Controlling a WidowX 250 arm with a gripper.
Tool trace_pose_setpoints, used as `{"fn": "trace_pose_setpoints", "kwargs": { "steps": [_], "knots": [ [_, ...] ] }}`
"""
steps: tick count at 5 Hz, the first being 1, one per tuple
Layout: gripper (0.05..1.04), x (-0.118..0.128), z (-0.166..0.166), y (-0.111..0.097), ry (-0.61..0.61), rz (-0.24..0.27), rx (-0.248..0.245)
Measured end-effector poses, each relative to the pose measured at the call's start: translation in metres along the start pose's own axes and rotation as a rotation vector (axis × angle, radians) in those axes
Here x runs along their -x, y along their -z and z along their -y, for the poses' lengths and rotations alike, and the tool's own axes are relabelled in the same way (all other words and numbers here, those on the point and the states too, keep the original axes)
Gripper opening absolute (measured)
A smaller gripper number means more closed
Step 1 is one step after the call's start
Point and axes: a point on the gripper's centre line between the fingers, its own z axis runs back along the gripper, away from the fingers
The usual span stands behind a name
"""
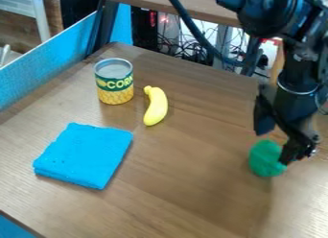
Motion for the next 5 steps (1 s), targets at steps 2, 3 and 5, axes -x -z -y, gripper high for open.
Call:
{"fn": "trace_pose_setpoints", "kwargs": {
  "steps": [2, 3, 5],
  "knots": [
    [1.001, -0.006, -0.006, -0.002, -0.214, 0.194, -0.069],
    [1.001, -0.006, -0.009, -0.001, -0.271, 0.214, -0.084],
    [1.001, -0.006, 0.005, 0.003, -0.325, 0.213, 0.010]
  ]
}}
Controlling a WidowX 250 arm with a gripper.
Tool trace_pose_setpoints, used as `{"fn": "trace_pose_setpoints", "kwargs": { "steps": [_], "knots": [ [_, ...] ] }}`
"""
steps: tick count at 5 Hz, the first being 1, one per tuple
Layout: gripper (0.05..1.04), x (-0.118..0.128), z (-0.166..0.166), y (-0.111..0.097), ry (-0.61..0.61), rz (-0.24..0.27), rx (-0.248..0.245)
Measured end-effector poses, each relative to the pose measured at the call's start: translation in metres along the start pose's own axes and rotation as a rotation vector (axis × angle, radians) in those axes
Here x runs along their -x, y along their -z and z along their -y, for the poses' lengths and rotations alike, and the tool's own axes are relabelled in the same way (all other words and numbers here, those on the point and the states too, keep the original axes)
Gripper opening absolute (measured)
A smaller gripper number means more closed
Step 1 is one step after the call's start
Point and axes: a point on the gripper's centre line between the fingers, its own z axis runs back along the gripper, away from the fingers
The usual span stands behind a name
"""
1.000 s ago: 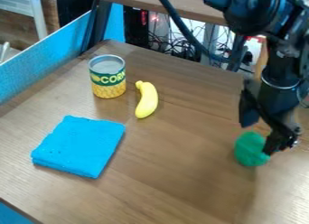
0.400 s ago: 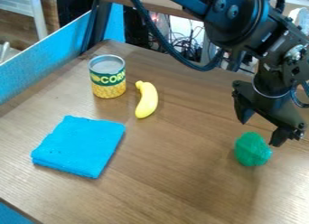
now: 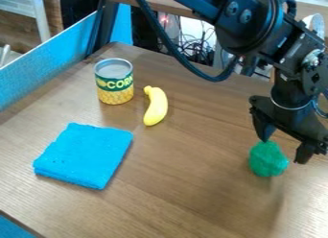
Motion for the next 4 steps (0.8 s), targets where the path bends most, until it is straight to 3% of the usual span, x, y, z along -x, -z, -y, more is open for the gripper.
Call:
{"fn": "trace_pose_setpoints", "kwargs": {
  "steps": [1, 3, 4],
  "knots": [
    [1.001, 0.003, 0.004, 0.002, -0.019, -0.004, 0.034],
    [1.001, 0.018, -0.015, 0.015, -0.060, -0.073, 0.010],
    [0.965, 0.030, -0.018, 0.022, -0.070, -0.150, 0.024]
  ]
}}
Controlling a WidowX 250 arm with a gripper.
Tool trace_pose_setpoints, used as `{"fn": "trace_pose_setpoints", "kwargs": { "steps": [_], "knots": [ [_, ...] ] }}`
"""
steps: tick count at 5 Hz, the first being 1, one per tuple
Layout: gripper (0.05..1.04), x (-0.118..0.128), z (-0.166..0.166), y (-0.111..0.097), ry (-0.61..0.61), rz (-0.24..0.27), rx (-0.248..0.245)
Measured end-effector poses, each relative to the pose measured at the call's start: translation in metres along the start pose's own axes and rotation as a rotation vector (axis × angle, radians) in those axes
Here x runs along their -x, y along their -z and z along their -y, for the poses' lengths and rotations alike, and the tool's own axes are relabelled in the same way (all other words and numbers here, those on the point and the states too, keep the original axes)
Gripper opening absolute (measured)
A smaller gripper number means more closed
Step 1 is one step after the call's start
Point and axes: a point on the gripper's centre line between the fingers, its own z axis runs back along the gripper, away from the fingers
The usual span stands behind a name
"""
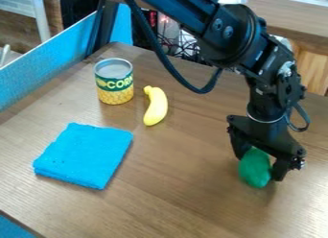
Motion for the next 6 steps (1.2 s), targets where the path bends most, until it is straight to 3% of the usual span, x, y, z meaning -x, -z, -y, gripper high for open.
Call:
{"fn": "trace_pose_setpoints", "kwargs": {
  "steps": [1, 4, 6],
  "knots": [
    [0.821, 0.001, -0.003, -0.001, -0.014, -0.028, 0.016],
    [0.797, 0.007, -0.001, -0.010, 0.040, -0.079, 0.086],
    [0.793, -0.003, -0.009, -0.067, 0.053, 0.027, 0.100]
  ]
}}
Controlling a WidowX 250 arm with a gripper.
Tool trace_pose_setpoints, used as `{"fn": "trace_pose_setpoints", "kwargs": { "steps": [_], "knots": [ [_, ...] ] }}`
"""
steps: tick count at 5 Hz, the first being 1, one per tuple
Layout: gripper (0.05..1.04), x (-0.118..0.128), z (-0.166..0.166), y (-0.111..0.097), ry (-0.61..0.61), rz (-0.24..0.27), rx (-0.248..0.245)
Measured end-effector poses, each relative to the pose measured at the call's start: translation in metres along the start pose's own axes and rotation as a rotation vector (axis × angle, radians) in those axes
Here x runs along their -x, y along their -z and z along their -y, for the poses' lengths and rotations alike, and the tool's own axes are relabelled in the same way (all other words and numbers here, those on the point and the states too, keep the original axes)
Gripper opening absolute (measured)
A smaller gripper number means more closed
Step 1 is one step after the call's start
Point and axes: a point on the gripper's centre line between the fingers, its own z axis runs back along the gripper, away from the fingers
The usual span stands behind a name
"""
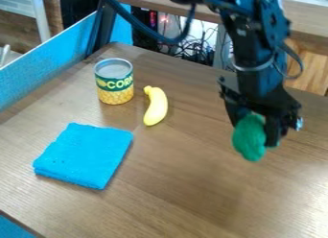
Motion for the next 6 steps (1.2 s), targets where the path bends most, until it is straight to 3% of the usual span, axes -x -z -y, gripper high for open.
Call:
{"fn": "trace_pose_setpoints", "kwargs": {
  "steps": [1, 2, 3, 5, 6],
  "knots": [
    [0.793, 0.007, -0.019, -0.026, -0.031, 0.030, -0.015],
    [0.793, 0.018, -0.042, -0.040, -0.061, 0.043, -0.019],
    [0.793, 0.040, -0.065, -0.047, -0.083, 0.043, 0.010],
    [0.793, 0.098, -0.079, -0.047, 0.002, -0.012, 0.050],
    [0.793, 0.122, -0.082, -0.038, 0.080, -0.064, 0.071]
  ]
}}
